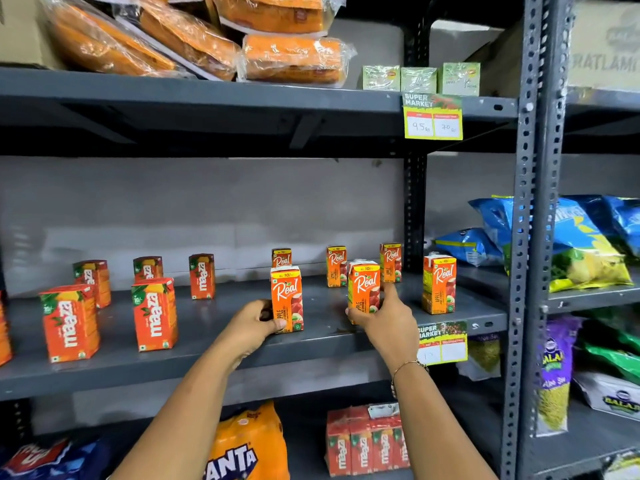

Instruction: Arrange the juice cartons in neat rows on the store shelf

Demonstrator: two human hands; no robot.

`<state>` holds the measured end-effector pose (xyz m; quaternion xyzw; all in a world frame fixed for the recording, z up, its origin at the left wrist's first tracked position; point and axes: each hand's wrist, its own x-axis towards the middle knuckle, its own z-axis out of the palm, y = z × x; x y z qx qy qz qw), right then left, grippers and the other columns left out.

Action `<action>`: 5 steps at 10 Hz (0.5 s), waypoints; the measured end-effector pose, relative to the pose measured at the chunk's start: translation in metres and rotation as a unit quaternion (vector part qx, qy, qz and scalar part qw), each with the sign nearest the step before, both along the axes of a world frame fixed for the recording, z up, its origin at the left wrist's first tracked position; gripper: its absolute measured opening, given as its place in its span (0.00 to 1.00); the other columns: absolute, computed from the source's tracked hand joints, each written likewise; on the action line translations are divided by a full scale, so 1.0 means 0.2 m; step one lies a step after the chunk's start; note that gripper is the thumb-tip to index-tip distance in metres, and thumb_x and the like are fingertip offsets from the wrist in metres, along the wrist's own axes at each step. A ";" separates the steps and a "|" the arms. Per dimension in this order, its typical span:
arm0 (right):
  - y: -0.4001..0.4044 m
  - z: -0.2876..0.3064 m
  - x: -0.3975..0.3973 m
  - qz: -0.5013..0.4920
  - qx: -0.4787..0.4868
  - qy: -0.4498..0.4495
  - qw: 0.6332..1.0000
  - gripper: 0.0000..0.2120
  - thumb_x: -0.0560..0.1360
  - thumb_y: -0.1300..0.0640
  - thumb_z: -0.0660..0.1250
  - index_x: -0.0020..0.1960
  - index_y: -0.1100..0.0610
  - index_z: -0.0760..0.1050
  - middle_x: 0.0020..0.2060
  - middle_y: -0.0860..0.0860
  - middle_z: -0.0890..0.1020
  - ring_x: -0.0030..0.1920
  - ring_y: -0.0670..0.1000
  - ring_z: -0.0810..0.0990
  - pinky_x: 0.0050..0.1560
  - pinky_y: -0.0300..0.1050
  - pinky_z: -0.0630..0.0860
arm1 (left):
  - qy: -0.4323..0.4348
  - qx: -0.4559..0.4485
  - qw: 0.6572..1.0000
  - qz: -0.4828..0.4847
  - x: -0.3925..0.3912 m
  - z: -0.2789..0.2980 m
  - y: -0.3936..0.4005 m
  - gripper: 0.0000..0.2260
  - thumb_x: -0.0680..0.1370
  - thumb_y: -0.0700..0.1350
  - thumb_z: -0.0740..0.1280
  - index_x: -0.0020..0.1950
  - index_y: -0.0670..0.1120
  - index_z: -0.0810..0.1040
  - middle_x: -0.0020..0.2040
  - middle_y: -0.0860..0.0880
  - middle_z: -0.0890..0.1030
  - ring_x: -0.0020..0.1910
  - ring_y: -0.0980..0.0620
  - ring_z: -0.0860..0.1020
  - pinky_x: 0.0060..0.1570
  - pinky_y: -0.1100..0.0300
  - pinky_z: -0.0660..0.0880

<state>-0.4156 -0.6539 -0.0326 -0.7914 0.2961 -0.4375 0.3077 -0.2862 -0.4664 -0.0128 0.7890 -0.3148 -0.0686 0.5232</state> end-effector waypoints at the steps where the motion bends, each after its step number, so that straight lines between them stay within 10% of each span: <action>1: 0.00 0.00 0.00 0.003 0.001 0.003 1.000 0.25 0.65 0.39 0.73 0.55 0.49 0.69 0.48 0.47 0.84 0.48 0.53 0.83 0.46 0.48 0.79 | -0.001 0.002 1.000 0.002 0.00 0.00 0.00 0.18 0.75 0.41 0.69 0.64 0.44 0.72 0.64 0.45 0.77 0.61 0.49 0.74 0.63 0.53 0.67; 5: 0.02 -0.01 -0.03 0.012 -0.039 -0.057 0.997 0.38 0.62 0.35 0.75 0.63 0.51 0.65 0.53 0.51 0.82 0.53 0.53 0.81 0.52 0.52 0.79 | -0.016 -0.022 1.000 0.009 -0.05 -0.02 0.01 0.23 0.71 0.47 0.73 0.63 0.49 0.72 0.64 0.49 0.77 0.56 0.53 0.75 0.59 0.54 0.69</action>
